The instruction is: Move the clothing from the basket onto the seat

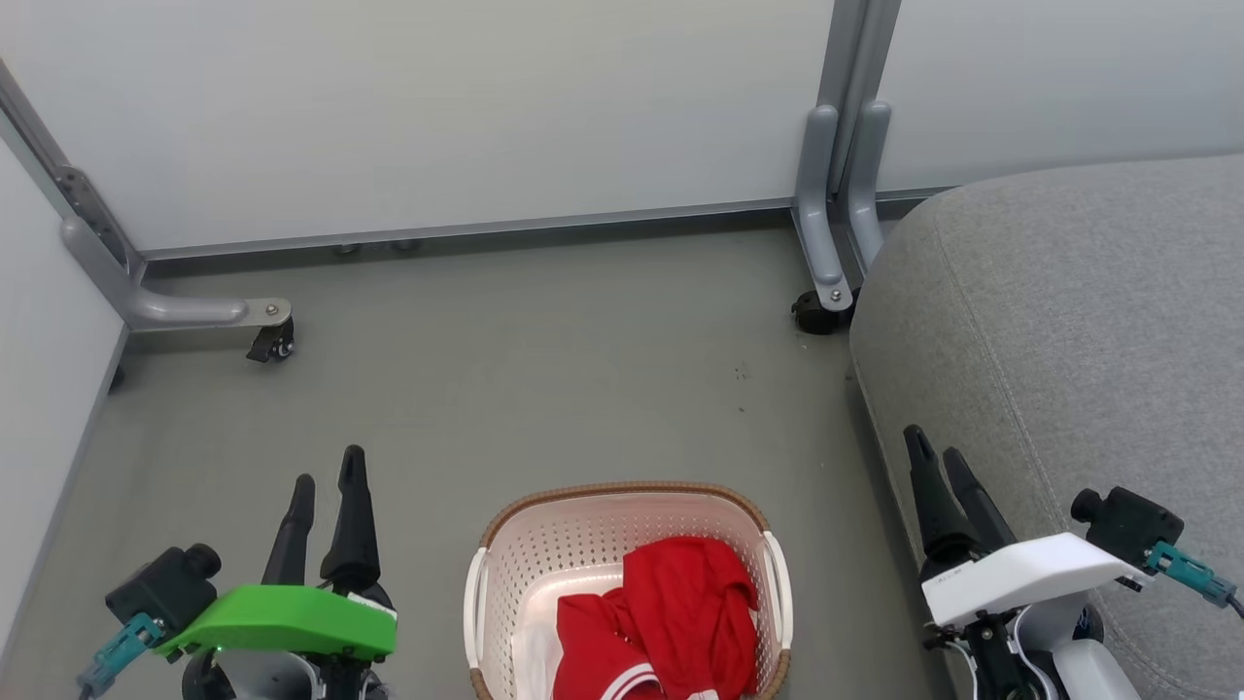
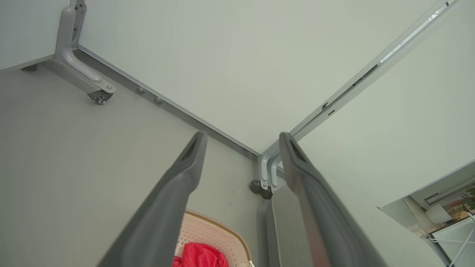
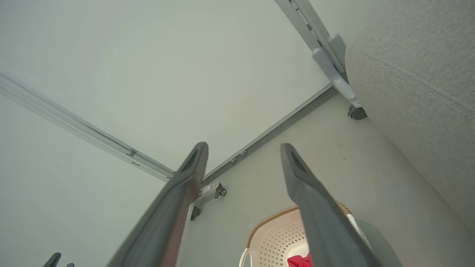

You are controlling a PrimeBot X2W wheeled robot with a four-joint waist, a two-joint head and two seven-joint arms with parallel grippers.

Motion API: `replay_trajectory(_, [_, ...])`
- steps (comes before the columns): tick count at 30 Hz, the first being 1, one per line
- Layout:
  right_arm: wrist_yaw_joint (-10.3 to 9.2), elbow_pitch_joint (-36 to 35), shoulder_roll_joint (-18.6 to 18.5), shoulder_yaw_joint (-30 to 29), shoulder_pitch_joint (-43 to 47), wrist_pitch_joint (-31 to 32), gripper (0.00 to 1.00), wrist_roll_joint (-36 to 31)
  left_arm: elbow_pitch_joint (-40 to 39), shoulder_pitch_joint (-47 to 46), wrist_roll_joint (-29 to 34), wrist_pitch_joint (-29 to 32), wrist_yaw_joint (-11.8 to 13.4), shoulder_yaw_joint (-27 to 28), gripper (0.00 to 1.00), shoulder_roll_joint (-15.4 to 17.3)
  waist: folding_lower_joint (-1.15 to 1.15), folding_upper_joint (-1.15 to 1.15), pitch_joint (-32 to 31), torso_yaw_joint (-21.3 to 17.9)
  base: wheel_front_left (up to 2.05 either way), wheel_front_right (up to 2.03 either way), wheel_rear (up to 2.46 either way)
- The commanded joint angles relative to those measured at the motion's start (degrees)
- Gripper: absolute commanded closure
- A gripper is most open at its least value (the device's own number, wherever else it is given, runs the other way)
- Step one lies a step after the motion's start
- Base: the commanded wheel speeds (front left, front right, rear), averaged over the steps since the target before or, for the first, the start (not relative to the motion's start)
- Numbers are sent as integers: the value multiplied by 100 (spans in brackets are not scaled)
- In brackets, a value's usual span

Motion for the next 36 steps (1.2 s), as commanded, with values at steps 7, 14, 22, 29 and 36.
replay_trajectory(7, [3,-100,-31,81,37,-169,0,-672,-48,95,618,-165,60,-24,0,41,0,0,-49,-12,0,0,0])
replay_trajectory(14, [3,-105,-63,190,60,-280,0,-1195,-20,152,953,-276,-33,-45,0,42,0,0,-74,-12,0,0,0])
replay_trajectory(22, [3,-89,-71,196,132,-404,0,-1592,-66,214,1148,-400,-198,-67,0,44,0,0,-106,-7,0,0,0])
replay_trajectory(29, [3,-108,-60,159,155,-507,0,-1872,-88,253,1214,-502,-195,-65,0,48,0,0,-130,-11,0,0,0])
replay_trajectory(36, [4,-104,-55,219,181,-602,0,-2099,-12,247,1460,-600,-305,-104,0,51,0,0,-131,-3,0,0,0])
